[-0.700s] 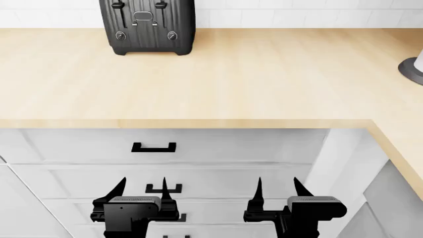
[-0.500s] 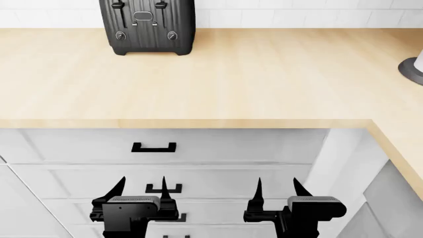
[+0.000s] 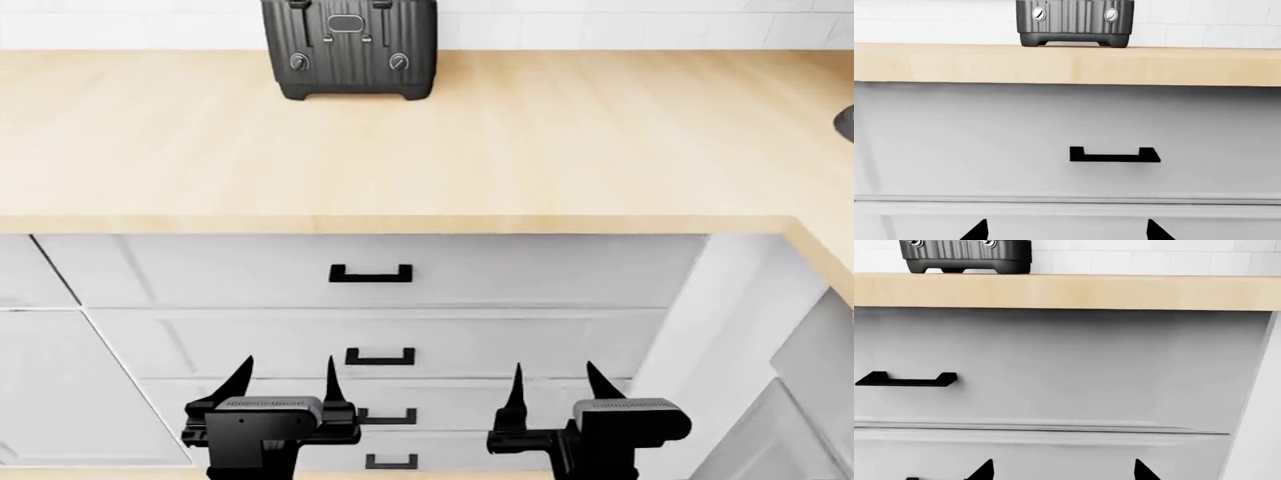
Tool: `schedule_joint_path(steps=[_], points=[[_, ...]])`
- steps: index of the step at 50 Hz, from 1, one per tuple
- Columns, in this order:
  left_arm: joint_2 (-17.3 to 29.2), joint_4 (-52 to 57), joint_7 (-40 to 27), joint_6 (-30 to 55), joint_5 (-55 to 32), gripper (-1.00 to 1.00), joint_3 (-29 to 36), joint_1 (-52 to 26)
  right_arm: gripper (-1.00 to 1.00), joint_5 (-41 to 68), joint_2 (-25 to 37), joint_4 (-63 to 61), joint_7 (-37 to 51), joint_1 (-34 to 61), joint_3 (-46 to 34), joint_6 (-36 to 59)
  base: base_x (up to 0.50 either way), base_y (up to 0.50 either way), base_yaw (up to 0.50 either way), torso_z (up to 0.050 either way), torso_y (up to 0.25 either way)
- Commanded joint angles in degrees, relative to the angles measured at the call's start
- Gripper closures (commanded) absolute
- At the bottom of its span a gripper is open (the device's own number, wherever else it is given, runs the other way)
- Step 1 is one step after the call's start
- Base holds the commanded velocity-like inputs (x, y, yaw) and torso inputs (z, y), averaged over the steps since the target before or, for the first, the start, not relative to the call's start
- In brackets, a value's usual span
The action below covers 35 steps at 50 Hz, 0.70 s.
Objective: Push down the lever of the toaster to turn it on.
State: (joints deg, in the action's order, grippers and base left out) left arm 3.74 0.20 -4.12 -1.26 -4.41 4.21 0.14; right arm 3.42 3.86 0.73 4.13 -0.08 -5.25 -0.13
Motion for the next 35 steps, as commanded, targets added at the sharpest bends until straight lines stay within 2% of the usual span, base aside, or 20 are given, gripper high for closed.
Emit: schedule_joint_path(steps=[1,16,26,35], points=[[0.96,-0.61,-0.85,-0.56,-0.85,-1.0,1.15,-0.07,-1.0,0.09,0.85,0.91,0.86,0.3,-1.8,-0.76,0.08,0.5,0.0,0.0,0.0],[1.81,-1.37,-2.14,-0.18,-1.69,-1.0,2.23,-0.58,-1.0,0.3,1.9,1.69,1.75,0.69,-3.59,-0.85,0.08,0.5,0.0,0.0,0.0],[2.46,-1.01,-2.25,0.65,-3.08,-1.0,2.89,-0.68,-1.0,0.89,2.42,1.77,2.29,0.74,-4.32,-0.6,0.07,0.24,0.0,0.0,0.0],[3.0,-0.41,-2.72,1.04,-3.59,-1.0,3.48,-0.49,-1.0,1.79,2.74,1.74,2.6,0.6,-4.79,-0.5,0.0,0.0,0.0,0.05,0.0]])
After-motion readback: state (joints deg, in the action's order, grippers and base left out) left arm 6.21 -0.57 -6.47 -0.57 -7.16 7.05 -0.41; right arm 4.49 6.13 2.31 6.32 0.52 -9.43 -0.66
